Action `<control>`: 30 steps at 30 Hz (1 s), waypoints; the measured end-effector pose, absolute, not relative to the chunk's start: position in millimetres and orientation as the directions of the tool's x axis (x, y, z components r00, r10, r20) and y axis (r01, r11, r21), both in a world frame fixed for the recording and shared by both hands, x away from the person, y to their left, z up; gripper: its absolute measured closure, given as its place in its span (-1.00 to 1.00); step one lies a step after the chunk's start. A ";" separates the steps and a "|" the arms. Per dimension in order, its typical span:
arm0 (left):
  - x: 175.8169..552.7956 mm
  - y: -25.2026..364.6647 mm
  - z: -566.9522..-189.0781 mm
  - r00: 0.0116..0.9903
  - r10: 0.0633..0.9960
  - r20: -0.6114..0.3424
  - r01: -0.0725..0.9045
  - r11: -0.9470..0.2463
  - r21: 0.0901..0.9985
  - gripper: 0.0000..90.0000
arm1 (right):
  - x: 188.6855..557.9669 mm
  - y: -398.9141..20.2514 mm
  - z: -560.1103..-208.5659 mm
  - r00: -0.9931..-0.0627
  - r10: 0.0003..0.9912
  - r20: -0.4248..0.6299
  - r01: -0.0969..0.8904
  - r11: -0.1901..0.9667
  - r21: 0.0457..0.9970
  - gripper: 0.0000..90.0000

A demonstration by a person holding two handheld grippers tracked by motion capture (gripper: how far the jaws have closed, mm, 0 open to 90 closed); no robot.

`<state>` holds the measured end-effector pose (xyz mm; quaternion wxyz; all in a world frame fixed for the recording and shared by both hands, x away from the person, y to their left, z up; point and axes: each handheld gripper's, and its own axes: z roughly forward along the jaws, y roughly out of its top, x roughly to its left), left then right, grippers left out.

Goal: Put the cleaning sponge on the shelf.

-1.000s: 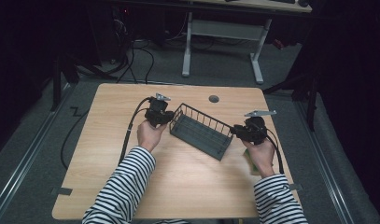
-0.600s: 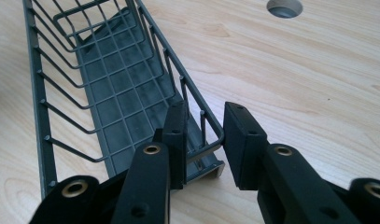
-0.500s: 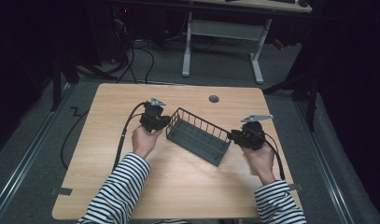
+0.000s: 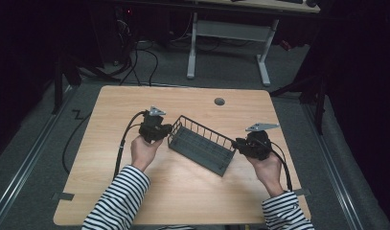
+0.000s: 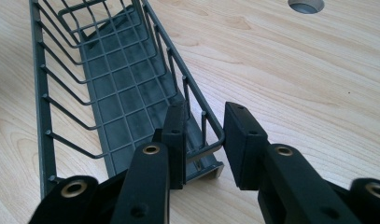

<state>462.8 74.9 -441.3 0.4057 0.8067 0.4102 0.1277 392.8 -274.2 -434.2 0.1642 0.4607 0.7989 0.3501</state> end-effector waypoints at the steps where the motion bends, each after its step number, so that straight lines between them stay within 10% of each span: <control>1: 462.0 75.1 -441.2 0.631 0.766 -0.125 0.556 -0.334 0.761 0.89 | 391.9 -274.3 -434.8 -0.518 0.853 0.066 0.622 0.323 0.713 0.56; 6: 460.5 77.7 -442.5 0.624 0.770 -0.133 0.556 -0.318 0.768 0.80 | 391.0 -278.6 -437.5 -0.510 0.853 0.111 0.635 0.286 0.717 0.37; 16: 451.2 91.7 -435.9 0.603 0.788 -0.122 0.526 -0.278 0.804 0.02 | 386.3 -291.6 -429.0 -0.470 0.874 0.119 0.612 0.226 0.758 -0.02; 30: 426.0 124.4 -438.1 0.580 0.807 -0.108 0.498 -0.246 0.832 -0.10 | 368.9 -310.2 -426.1 -0.408 0.907 0.101 0.553 0.158 0.818 -0.07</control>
